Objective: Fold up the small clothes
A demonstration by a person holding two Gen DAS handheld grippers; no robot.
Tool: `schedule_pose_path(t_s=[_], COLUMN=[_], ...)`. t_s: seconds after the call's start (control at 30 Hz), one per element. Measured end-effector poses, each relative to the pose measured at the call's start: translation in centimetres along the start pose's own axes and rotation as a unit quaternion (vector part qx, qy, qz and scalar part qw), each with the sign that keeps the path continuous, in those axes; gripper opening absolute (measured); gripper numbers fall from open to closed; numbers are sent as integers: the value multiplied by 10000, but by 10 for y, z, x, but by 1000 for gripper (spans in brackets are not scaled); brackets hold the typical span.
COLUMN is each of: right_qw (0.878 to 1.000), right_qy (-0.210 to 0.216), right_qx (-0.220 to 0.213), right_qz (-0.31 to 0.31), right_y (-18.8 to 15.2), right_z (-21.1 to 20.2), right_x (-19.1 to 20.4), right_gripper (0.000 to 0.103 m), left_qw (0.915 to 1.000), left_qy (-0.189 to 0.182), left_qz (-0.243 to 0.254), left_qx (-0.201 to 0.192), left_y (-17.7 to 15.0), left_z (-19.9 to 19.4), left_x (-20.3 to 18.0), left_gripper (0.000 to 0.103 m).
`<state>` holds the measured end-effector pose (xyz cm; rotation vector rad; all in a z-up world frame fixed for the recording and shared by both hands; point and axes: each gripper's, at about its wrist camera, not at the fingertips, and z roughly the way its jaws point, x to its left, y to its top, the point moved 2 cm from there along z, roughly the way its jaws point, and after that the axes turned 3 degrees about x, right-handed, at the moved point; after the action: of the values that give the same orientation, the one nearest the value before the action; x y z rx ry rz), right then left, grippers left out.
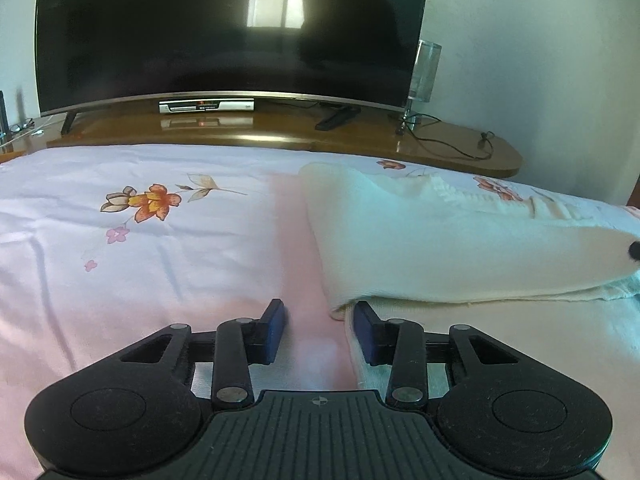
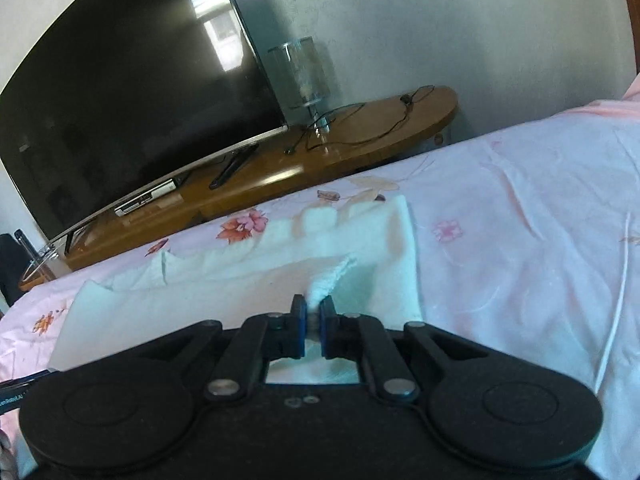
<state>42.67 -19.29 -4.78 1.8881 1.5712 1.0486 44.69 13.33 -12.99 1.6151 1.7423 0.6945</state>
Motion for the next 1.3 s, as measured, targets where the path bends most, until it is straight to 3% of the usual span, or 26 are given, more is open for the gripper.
schedule_pose_path(t_s=[0.23, 0.6, 0.73, 0.83, 0.9, 0.97, 1.07, 1.13, 1.2, 1.23, 1.27, 1.3], right_qw=[9997, 9997, 9985, 9987, 9995, 9982, 9962, 9954, 9932, 9910, 9896, 9911], right_qy=[-147, -170, -323, -324, -293, -184, -263, -201, -322, -543, -677, -538], right_qx=[203, 154, 438, 395, 58, -309, -136, -181, -50, 193, 321, 223], right_qz=[40, 103, 97, -4, -80, -490, -824, -915, -1115, -1204, -1227, -1196], right_y=[-3, -5, -15, -16, -12, -7, 2, 7, 8, 5, 2, 0], right_z=[6, 3, 19, 16, -1, -15, 4, 19, 34, 45, 52, 50], right_x=[-13, -12, -17, -15, -14, -9, 1, 6, 10, 6, -1, -7], right_gripper=[8, 8, 8, 8, 19, 18, 15, 15, 14, 9, 8, 8], left_qw=[10000, 9999, 10000, 9997, 9998, 9984, 9956, 9954, 9965, 9965, 9963, 9961], left_qy=[-41, -63, -40, -75, -59, -292, -582, -696, -629, -679, -743, -753], left_qz=[-66, -67, -49, 100, 147, 329, 674, 626, 527, 438, 414, 424], left_qx=[40, 50, 56, 199, -108, -366, -293, -203, 131, 215, 127, 185], left_y=[1, 1, 1, 5, 13, 29, 51, 60, 59, 55, 55, 58], left_z=[1, 4, 4, -3, -22, -28, -2, 24, 55, 67, 68, 66], left_x=[1, 2, 0, 2, 4, -9, -44, -57, -60, -56, -54, -54], left_gripper=[39, 39, 39, 39, 39, 39, 39, 39, 39, 39, 39, 39])
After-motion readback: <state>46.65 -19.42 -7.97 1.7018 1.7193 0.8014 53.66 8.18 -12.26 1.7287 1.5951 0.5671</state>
